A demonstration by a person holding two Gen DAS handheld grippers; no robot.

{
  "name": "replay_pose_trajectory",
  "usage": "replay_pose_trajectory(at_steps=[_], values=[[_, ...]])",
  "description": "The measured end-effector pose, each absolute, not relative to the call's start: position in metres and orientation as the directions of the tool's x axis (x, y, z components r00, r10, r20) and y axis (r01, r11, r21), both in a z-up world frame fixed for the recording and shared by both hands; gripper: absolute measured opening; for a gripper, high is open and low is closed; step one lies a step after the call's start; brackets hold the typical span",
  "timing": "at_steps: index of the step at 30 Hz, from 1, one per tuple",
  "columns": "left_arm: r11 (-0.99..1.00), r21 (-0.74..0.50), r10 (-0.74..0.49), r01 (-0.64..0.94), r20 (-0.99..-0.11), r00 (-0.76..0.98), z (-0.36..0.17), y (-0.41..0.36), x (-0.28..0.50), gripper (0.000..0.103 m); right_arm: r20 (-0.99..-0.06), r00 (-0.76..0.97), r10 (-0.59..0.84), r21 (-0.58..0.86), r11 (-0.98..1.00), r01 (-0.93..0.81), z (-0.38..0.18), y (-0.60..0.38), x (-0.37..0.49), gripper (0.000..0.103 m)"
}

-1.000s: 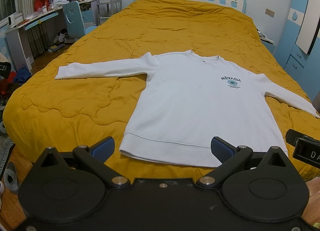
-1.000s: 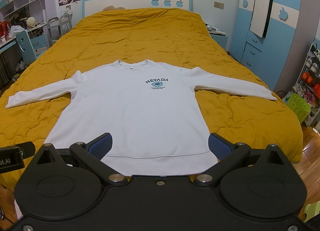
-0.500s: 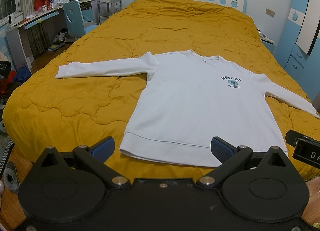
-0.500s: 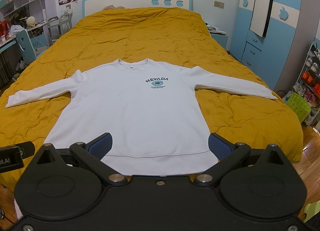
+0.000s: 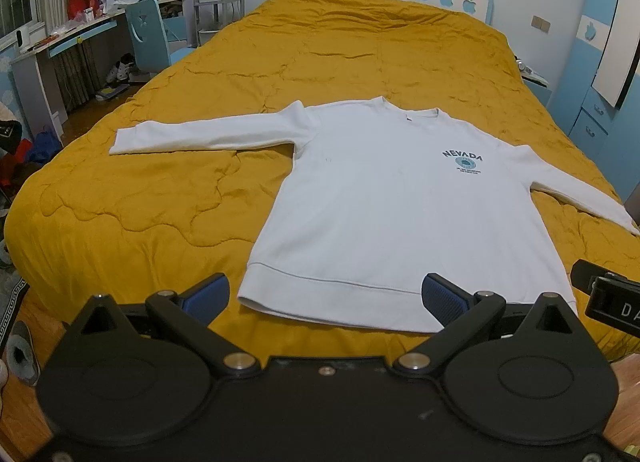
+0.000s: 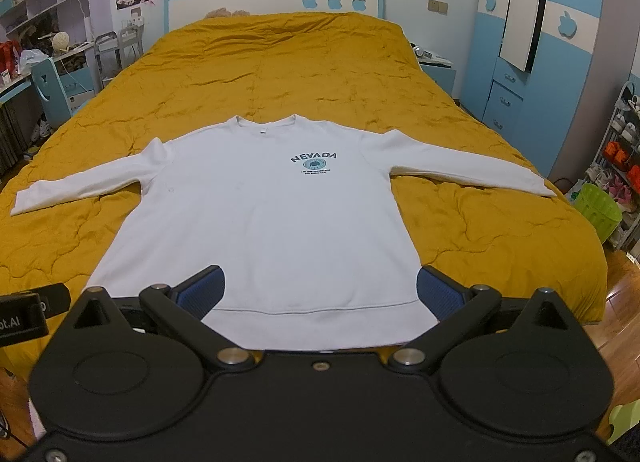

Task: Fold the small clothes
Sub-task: 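Reach the left tool to a sleeve cuff and grasp it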

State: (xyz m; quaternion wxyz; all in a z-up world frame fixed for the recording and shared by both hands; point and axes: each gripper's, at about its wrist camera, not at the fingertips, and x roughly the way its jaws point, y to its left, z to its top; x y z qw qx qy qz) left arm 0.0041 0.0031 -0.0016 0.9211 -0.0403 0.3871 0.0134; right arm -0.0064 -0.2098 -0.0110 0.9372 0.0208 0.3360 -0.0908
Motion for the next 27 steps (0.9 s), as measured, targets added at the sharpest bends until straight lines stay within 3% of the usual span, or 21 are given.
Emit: replay_pose_trajectory(at_steps=[17, 27], values=[[0.995, -0.084, -0.02, -0.059, -0.722, 0.692, -0.01, 0.011, 0.018, 0.103, -0.649, 0.744, -0.158, -0.026, 0.982, 0.186, -0.029, -0.208, 0.006, 0.103], [0.973, -0.167, 0.011, -0.162, -0.661, 0.75, -0.019, 0.086, 0.08, 0.103, -0.6, 0.788, -0.135, -0.046, 0.99, 0.135, -0.021, -0.21, 0.069, 0.103]])
